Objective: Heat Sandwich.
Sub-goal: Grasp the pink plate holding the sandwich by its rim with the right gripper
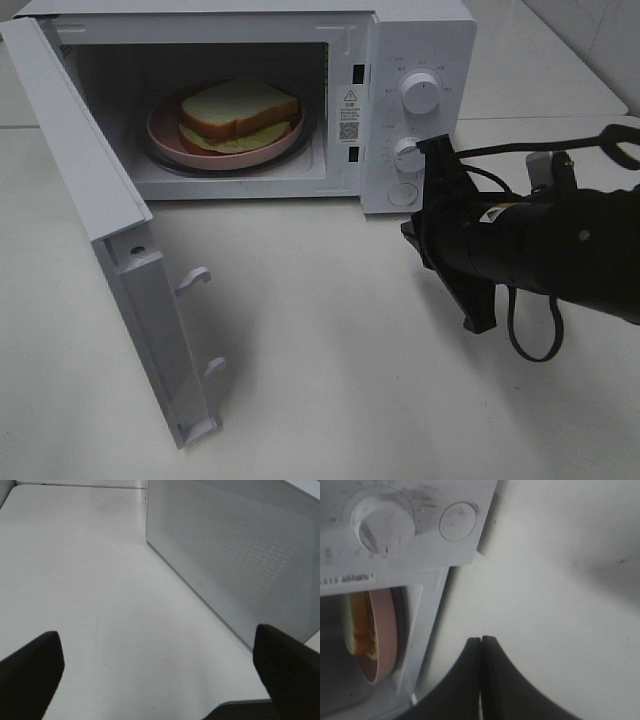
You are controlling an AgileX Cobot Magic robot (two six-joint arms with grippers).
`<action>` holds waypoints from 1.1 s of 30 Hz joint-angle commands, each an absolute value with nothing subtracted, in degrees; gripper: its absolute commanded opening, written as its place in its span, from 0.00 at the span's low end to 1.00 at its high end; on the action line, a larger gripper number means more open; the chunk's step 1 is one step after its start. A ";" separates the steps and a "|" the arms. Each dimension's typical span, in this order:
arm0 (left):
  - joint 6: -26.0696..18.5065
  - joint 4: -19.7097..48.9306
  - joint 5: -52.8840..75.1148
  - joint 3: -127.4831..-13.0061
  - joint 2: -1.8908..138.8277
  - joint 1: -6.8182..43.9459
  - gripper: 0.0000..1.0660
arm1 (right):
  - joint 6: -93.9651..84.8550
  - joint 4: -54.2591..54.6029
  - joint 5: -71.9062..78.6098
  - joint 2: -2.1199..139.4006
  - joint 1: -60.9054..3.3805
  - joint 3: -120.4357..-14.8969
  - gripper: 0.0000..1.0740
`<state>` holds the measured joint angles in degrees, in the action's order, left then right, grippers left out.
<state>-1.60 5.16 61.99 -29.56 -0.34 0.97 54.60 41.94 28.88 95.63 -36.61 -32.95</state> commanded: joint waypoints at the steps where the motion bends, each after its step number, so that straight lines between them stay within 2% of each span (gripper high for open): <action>1: -1.66 5.67 61.25 -29.39 -0.69 0.92 0.91 | 47.56 41.08 22.75 92.59 -36.67 -32.89 0.01; 9: -1.66 5.67 61.25 -29.39 -0.69 0.92 0.91 | 30.48 41.02 13.12 88.52 -36.50 -33.35 0.01; 16: -1.66 5.67 61.25 -29.39 -0.69 0.92 0.91 | 17.82 40.68 -1.89 87.95 -32.31 -37.70 0.01; 20: -1.66 5.67 61.25 -29.39 -0.69 0.92 0.91 | 13.06 37.01 -11.23 87.83 -30.02 -41.14 0.01; 24: -1.66 5.67 61.25 -29.39 -0.69 0.92 0.91 | 10.77 24.52 -25.55 87.83 -29.11 -47.56 0.02; 29: -1.66 5.67 61.25 -29.39 -0.69 0.92 0.91 | 9.11 15.13 -37.64 87.83 -29.11 -53.63 0.03; 33: -1.66 5.67 61.25 -29.39 -0.69 0.92 0.91 | 3.55 11.97 -44.63 87.83 -29.11 -57.58 0.04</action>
